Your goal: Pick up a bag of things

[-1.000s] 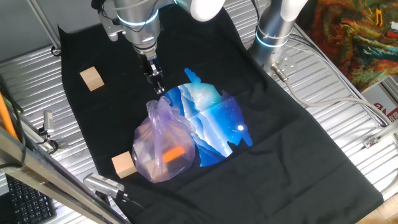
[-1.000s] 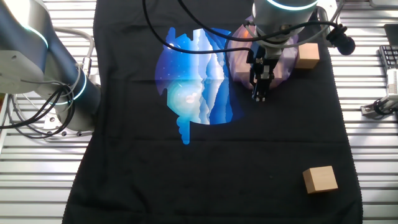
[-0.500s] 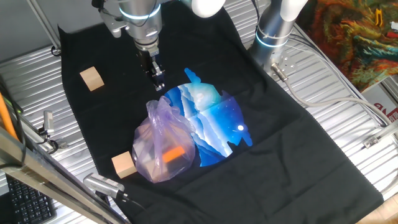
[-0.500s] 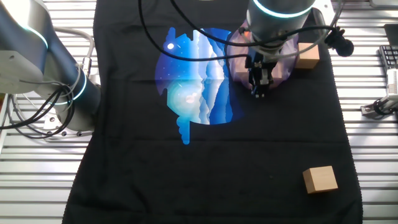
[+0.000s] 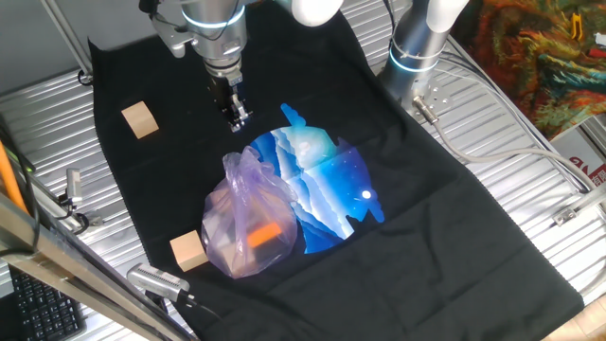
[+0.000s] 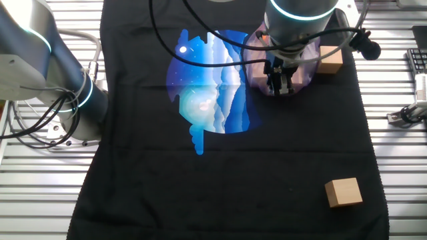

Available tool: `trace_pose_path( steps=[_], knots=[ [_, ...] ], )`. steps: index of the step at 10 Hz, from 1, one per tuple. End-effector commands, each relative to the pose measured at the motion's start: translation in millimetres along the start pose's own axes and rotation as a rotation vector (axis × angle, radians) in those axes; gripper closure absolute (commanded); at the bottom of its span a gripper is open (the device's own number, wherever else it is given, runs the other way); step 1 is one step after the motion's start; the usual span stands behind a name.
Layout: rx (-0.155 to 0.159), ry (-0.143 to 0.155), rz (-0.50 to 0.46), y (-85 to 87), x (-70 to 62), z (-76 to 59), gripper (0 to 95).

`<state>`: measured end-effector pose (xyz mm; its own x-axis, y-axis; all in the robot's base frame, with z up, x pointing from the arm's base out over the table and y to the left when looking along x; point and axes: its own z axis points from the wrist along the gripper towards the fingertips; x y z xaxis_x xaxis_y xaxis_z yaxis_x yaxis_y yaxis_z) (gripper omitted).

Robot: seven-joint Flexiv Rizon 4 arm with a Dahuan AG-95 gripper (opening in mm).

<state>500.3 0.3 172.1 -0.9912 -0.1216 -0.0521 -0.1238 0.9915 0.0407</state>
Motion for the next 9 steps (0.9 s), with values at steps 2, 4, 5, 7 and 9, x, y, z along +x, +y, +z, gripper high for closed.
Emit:
trace_pose_path(
  steps=[2, 4, 5, 7, 9],
  knots=[
    [0.003, 0.002, 0.03, 1.0, 4.5, -1.6, 95.0],
    [0.002, 0.001, 0.064, 1.0, 5.2, -1.5, 95.0],
    [0.003, -0.003, 0.077, 1.0, 5.2, -1.5, 95.0],
    [0.018, -0.002, 0.078, -0.9, 1.1, -0.3, 95.0],
    [0.005, 0.024, -0.003, -23.4, -28.4, -7.5, 95.0]
  ],
)
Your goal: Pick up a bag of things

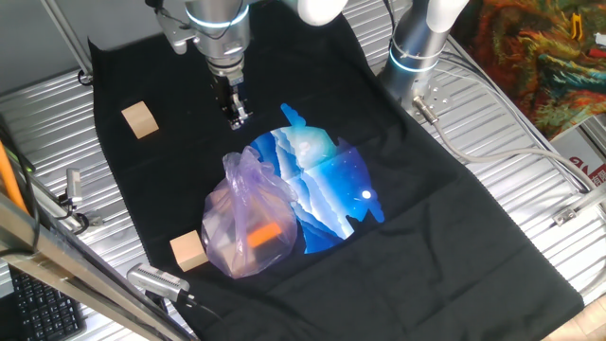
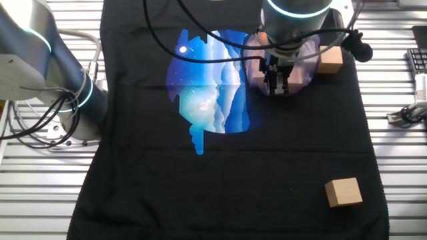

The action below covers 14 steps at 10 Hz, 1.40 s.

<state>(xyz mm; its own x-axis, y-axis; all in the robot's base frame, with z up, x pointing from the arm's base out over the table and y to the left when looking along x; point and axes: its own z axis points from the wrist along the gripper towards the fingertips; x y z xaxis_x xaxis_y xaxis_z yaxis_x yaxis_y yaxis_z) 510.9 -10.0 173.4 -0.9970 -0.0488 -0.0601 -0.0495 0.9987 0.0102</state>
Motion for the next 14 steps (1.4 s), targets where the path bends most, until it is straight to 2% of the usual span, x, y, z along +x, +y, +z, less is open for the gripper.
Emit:
trace_pose_path(
  steps=[1, 2, 3, 4, 5, 7, 9, 12, 13, 14],
  knots=[
    [-0.032, 0.054, -0.088, -11.7, -27.1, -11.9, 95.0],
    [-0.029, 0.07, -0.09, -7.7, -37.0, -18.8, 95.0],
    [-0.048, 0.07, -0.088, -3.2, -45.7, -21.6, 95.0],
    [-0.055, 0.072, -0.086, -1.6, -48.3, -22.4, 95.0],
    [-0.061, 0.096, -0.081, 7.8, -65.6, -32.5, 95.0],
    [-0.057, 0.111, -0.068, 24.2, -78.9, -53.5, 95.0],
    [-0.053, 0.106, -0.043, 41.5, -81.0, -58.1, 95.0],
    [-0.043, 0.097, -0.022, 57.3, -77.9, -53.8, 95.0],
    [-0.043, 0.106, -0.016, 60.9, -77.3, -54.9, 95.0],
    [-0.04, 0.098, -0.044, 61.4, -76.9, -56.1, 57.0]
  ],
)
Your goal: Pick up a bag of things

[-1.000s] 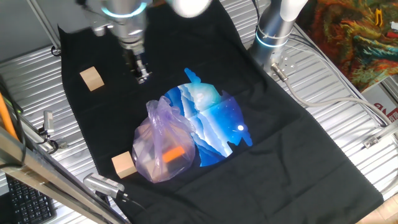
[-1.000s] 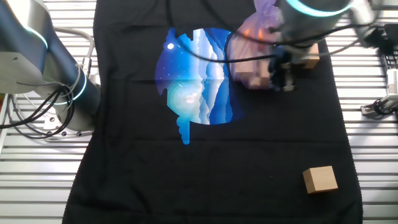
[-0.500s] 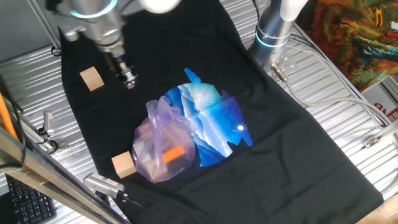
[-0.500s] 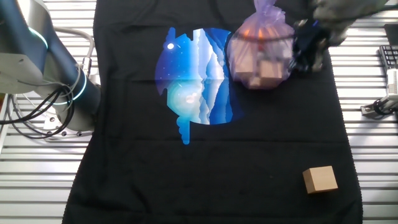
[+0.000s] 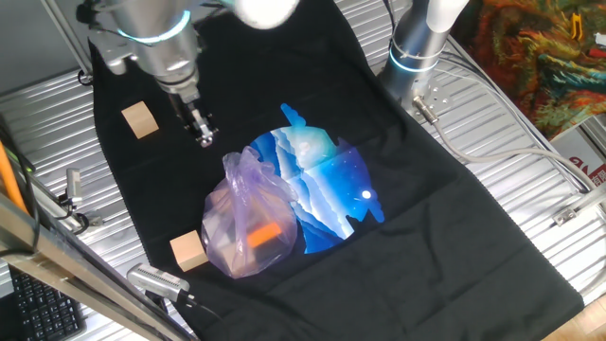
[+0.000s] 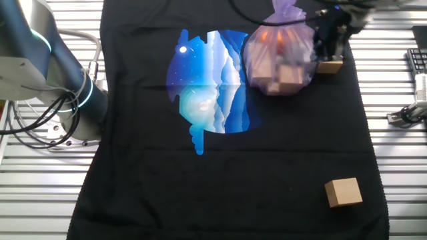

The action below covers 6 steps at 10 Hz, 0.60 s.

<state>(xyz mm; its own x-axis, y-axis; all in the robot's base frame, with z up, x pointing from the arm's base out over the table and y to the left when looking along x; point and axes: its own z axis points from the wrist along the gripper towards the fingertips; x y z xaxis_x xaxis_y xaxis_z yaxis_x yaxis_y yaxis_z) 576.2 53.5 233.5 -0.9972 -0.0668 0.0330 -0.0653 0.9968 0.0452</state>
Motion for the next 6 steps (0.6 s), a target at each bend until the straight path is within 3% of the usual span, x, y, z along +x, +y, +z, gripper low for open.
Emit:
trace_pose_path(
  steps=[1, 2, 6],
  knots=[
    [0.001, -0.001, -0.074, 1.3, -4.6, -2.5, 19.0],
    [0.019, -0.005, -0.084, 1.5, -4.7, -2.7, 0.0],
    [0.032, -0.009, -0.08, 9.6, -11.3, -8.3, 0.0]
  ],
)
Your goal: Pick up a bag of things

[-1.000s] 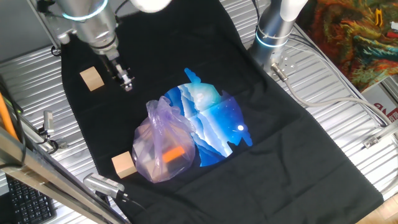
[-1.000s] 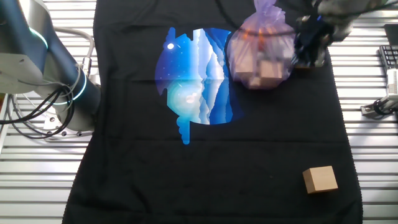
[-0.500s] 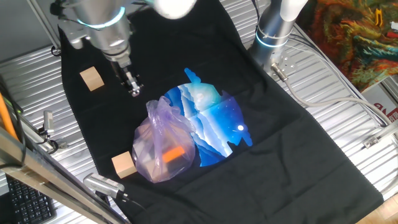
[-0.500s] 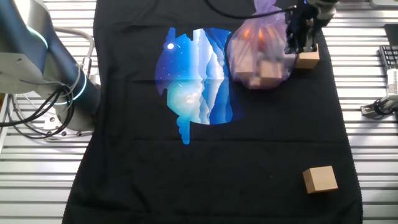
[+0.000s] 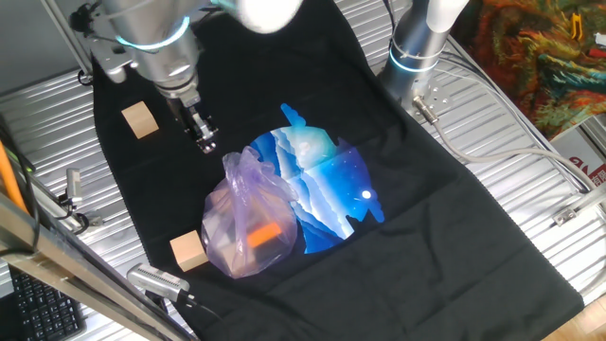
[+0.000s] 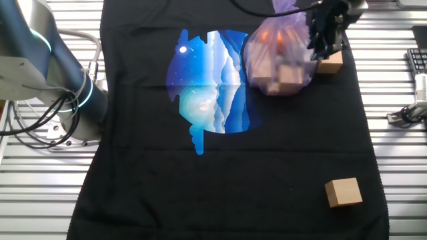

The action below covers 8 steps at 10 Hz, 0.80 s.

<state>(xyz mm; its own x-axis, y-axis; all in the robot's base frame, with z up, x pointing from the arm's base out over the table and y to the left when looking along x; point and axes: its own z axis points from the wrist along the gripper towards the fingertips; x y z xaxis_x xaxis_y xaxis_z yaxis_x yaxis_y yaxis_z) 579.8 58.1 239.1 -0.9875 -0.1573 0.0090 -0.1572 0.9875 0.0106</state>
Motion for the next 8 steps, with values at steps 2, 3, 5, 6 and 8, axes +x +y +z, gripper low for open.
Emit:
trace_pose_path(
  steps=[2, 3, 5, 6, 8],
  knots=[
    [-0.009, 0.014, 0.022, 10.6, -14.3, -7.5, 0.0],
    [-0.006, 0.016, 0.023, 12.1, -15.7, -8.7, 0.0],
    [-0.008, 0.014, 0.026, 18.0, -20.8, -12.6, 0.0],
    [-0.008, 0.015, 0.034, 22.0, -23.5, -14.6, 0.0],
    [-0.004, 0.019, 0.054, 35.2, -28.8, -16.6, 0.0]
  ],
)
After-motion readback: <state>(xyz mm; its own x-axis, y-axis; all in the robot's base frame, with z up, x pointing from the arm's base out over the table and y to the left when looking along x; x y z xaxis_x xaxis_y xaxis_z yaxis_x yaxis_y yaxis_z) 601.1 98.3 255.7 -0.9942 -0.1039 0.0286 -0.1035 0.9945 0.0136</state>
